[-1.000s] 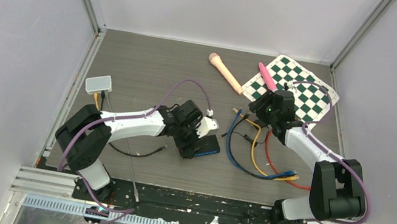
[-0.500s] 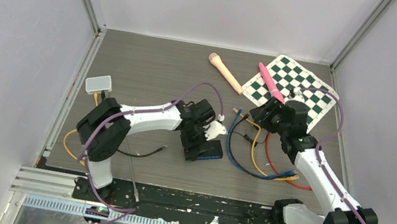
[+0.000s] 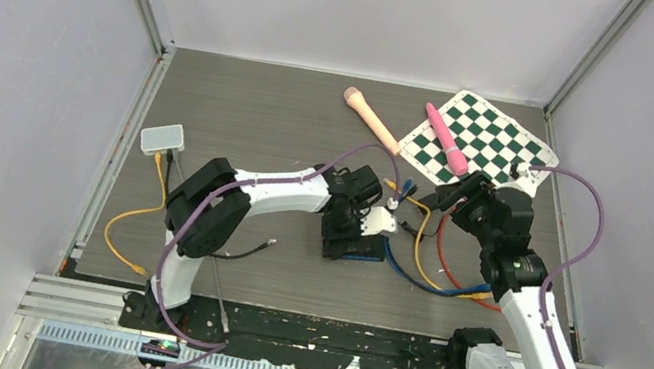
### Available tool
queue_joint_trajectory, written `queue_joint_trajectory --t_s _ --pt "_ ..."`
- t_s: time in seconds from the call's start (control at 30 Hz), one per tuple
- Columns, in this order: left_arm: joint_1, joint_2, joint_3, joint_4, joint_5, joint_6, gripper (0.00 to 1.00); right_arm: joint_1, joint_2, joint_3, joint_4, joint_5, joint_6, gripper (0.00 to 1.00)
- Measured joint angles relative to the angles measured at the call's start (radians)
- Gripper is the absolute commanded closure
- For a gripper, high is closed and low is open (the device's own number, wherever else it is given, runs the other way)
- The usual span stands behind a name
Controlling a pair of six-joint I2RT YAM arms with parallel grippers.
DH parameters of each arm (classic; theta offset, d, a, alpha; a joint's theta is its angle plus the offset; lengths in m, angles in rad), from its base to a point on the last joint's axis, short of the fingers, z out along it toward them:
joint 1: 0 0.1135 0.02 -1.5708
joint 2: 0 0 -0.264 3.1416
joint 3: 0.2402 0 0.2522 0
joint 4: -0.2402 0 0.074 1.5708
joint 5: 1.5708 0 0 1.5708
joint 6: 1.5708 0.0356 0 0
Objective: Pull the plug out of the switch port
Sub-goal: Move the switch port to the center of the board.
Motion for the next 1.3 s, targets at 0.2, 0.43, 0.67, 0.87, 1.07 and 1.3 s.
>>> queue_joint_trajectory --t_s 0.2,0.43,0.67,0.87,1.07,1.3 --pt "-0.02 0.055 0.097 -0.009 -0.003 0.048 0.44 -0.026 -0.061 -0.011 -0.024 0.048 0.001 0.3" --pt "-0.036 0.107 0.166 -0.011 -0.003 0.095 0.31 -0.051 -0.091 -0.013 -0.058 0.078 0.001 0.29" --pt "-0.043 0.115 0.16 0.01 -0.007 0.089 0.02 -0.064 -0.098 -0.014 -0.064 0.077 0.001 0.29" --pt "-0.045 0.067 0.089 0.051 -0.037 0.058 0.0 -0.064 -0.095 -0.016 -0.065 0.063 0.001 0.29" --pt "-0.035 -0.103 -0.021 0.107 -0.093 0.003 0.0 -0.064 -0.093 -0.047 -0.058 0.026 0.012 0.29" --pt "0.039 -0.432 -0.231 0.27 -0.182 -0.143 0.0 -0.063 -0.014 -0.118 0.016 -0.127 0.037 0.41"
